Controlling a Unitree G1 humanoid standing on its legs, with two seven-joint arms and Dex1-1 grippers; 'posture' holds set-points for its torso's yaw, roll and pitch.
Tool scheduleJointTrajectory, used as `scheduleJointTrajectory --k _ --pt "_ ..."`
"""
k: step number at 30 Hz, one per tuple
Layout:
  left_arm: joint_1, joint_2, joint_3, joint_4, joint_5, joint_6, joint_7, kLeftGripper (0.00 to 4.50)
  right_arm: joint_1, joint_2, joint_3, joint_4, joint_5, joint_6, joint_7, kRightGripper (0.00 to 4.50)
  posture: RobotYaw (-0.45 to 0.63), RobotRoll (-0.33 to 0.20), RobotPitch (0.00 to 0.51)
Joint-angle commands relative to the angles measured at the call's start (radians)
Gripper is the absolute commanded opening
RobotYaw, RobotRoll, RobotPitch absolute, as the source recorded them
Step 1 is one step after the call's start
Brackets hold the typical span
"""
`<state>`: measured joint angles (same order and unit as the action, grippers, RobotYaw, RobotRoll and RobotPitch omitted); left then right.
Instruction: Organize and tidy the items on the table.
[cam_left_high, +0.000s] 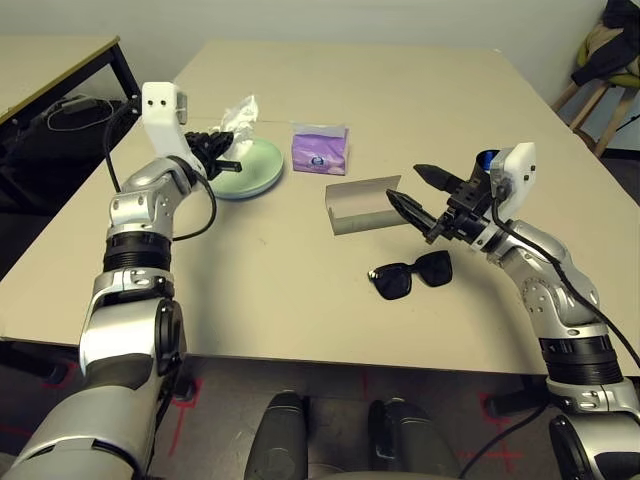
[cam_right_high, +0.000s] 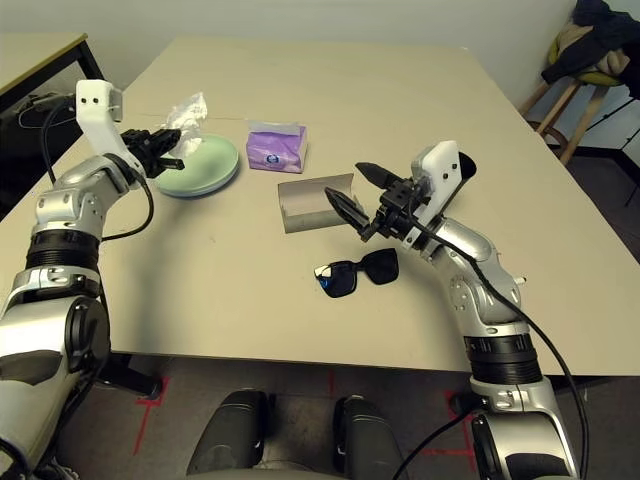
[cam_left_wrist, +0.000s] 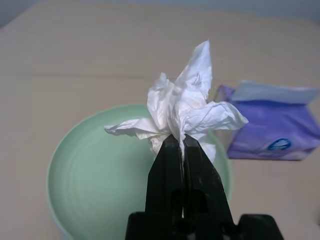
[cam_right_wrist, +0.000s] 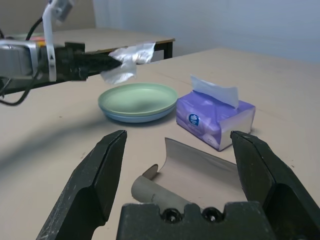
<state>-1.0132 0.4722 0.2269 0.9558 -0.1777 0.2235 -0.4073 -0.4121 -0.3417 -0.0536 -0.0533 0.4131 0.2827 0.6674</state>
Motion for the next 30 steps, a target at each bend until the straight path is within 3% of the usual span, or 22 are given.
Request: scheduleJointTrajectory --k 1,8,9,12,21,30 --pt "-0.060 -0.012 0.003 0.107 0.025 -0.073 0.066 0.02 -0.001 0.011 -0.013 -0.003 -0.017 -0.009 -0.044 4.50 0.18 0.000 0.040" --pt "-0.110 -0.019 0.003 0.231 0.042 -0.156 0.138 0.02 0.006 0.017 -0.011 -0.003 -0.015 -0.017 -0.051 4.50 0.17 0.000 0.040" --pt "-0.112 -0.018 -0.001 0.239 0.048 -0.166 0.142 0.22 0.007 0.016 -0.012 -0.002 -0.015 -0.019 -0.050 4.50 0.17 0.000 0.039" --pt "-0.107 -0.018 -0.001 0.244 0.049 -0.206 0.136 1.03 0.012 0.013 -0.014 -0.001 -0.014 -0.024 -0.049 4.50 0.17 0.000 0.039" --pt "-0.057 -0.005 0.001 0.166 0.020 -0.254 -0.044 4.46 0.006 0.019 -0.004 0.012 -0.015 -0.031 -0.046 4.50 0.19 0.000 0.044" --pt "0.121 0.040 -0.031 -0.110 -0.074 -0.116 -0.426 4.46 -0.016 0.014 0.008 0.038 -0.044 -0.041 -0.045 4.50 0.21 0.000 0.066"
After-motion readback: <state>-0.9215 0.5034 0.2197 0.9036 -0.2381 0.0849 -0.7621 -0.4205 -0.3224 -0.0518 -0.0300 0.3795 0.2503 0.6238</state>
